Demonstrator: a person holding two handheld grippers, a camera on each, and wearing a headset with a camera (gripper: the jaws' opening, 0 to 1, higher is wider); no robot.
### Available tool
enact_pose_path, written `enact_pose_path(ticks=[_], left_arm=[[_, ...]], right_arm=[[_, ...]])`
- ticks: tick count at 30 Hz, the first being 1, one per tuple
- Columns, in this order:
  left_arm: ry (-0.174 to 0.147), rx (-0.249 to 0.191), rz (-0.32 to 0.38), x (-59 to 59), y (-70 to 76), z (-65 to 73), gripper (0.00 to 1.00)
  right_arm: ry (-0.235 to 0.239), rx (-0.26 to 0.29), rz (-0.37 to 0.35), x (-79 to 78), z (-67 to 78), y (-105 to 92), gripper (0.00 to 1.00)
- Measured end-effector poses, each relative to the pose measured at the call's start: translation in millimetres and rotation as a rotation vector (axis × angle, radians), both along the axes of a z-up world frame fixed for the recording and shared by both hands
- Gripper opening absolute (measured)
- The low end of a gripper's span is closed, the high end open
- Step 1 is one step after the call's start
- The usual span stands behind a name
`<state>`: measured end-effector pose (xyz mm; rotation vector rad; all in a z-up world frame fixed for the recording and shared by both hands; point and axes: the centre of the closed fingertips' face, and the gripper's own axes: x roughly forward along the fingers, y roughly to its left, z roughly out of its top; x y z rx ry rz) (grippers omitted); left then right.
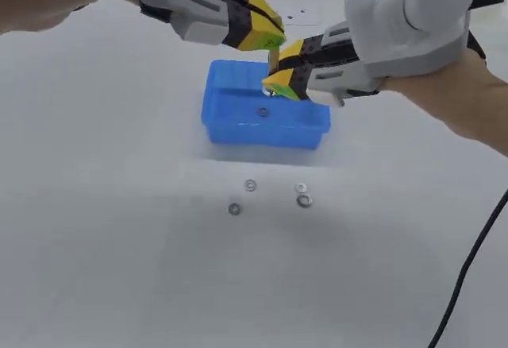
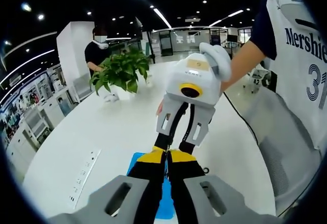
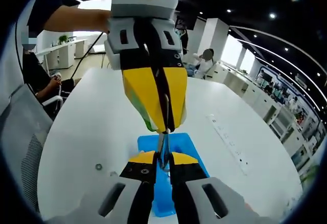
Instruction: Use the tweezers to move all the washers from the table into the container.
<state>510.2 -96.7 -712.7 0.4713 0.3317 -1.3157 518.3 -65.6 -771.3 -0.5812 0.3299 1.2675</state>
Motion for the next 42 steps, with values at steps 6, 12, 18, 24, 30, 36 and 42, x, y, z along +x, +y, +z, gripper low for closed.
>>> enact_pose_path(ticks=[6,12,18,24,30,36,42], left_arm=[[0.026,0.005,0.007,17.5,-5.5,-22.6,0.06],[0.053,0.004,0.013,30.2,-9.5,-42.3,0.06],[0.085,0.012,0.013,35.3,-11.4,-60.6,0.06],[0.107,0.007,0.016,34.2,-14.7,-70.0,0.06],[0.113,0.007,0.012,33.1,-16.5,-71.3,0.06],[0.113,0.009,0.015,33.5,-16.4,-70.6,0.06],[0.084,0.022,0.002,27.9,-15.9,-60.5,0.06]], right_arm=[[0.032,-0.011,-0.019,22.2,-26.1,-2.9,0.11],[0.057,-0.024,-0.032,32.9,-46.3,-5.8,0.11],[0.085,-0.039,-0.04,38.1,-65.8,-8.4,0.11],[0.104,-0.05,-0.046,34.8,-74.7,-12.3,0.11],[0.118,-0.043,-0.057,33.4,-76.7,-13.3,0.11],[0.108,-0.054,-0.058,34.0,-76.8,-12.7,0.12],[0.094,-0.049,-0.053,30.2,-67.2,-11.6,0.12]])
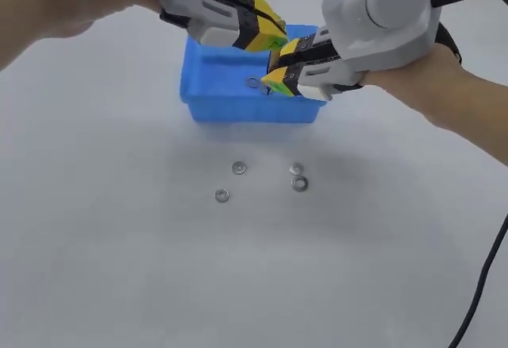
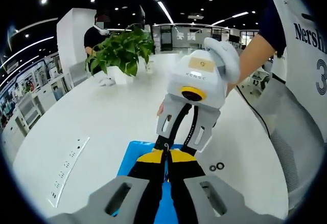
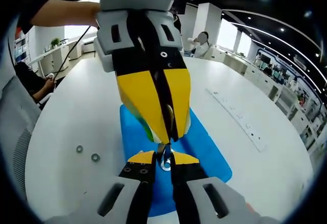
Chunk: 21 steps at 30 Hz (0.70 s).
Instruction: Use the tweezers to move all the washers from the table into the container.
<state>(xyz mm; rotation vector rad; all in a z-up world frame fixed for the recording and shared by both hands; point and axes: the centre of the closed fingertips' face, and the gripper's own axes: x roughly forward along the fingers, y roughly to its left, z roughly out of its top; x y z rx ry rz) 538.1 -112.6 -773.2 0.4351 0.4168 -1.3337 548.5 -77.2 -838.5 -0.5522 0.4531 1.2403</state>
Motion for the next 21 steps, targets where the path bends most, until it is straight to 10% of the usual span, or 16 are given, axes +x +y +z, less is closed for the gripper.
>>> enact_pose_path(ticks=[8,21], left_arm=[[-0.035,-0.003,-0.013,-15.0,3.7,30.4,0.06],[-0.071,-0.003,-0.051,-71.3,6.0,68.7,0.06]], right_arm=[[-0.036,0.039,0.0,-15.4,29.5,2.8,0.12],[-0.078,0.066,0.047,-71.6,65.9,5.8,0.12]])
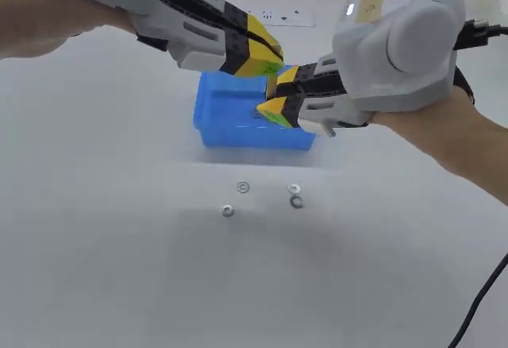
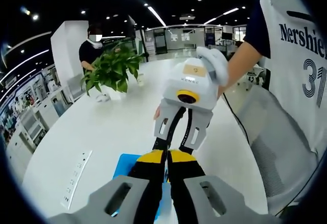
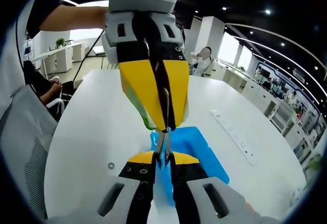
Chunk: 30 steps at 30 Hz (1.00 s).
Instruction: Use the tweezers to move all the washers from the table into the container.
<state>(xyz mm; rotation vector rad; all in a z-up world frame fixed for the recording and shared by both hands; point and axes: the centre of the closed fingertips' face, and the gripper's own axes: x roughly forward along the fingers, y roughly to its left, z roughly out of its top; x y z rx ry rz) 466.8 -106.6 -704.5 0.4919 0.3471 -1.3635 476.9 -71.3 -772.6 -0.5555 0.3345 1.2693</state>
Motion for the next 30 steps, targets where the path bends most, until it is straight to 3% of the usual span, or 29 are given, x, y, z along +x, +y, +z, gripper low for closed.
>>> enact_pose_path(ticks=[8,18,30], left_arm=[[0.014,-0.01,0.016,-40.5,3.7,0.3,0.06],[0.057,-0.007,0.058,-81.2,13.3,-14.7,0.06],[0.103,-0.013,0.093,-107.8,18.7,-34.2,0.06]], right_arm=[[0.027,-0.008,0.069,-42.0,0.6,2.0,0.12],[0.06,-0.04,0.117,-81.6,-17.6,5.0,0.12],[0.122,-0.049,0.139,-112.2,-39.1,8.5,0.12]])
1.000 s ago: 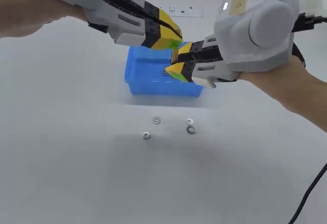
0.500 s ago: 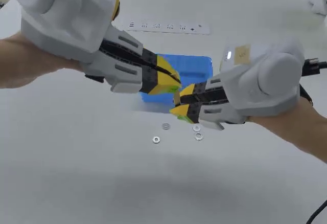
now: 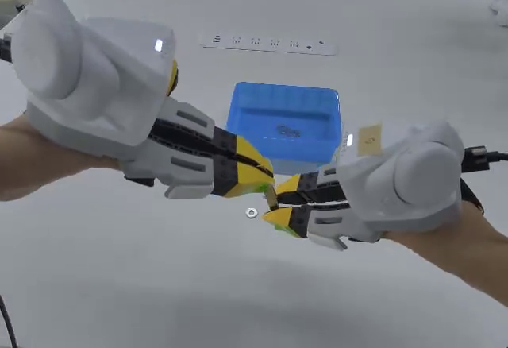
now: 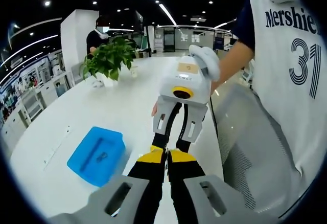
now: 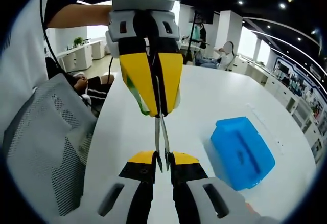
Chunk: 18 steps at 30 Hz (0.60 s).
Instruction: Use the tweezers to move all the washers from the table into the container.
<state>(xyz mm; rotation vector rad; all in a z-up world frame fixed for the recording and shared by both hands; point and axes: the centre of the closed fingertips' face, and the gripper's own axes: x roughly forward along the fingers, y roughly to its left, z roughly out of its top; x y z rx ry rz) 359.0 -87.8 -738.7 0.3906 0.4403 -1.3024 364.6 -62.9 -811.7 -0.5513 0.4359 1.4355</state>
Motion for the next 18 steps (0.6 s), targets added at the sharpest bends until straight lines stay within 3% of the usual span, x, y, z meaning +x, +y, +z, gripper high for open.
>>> enact_pose_path(ticks=[10,18], left_arm=[[0.029,0.006,0.013,-8.6,7.2,-16.5,0.06],[0.027,0.019,0.029,-3.3,13.9,-25.4,0.06]], right_arm=[[0.022,-0.019,0.025,-11.6,-18.6,7.0,0.12],[0.007,-0.027,0.015,-5.7,-27.9,13.9,0.12]])
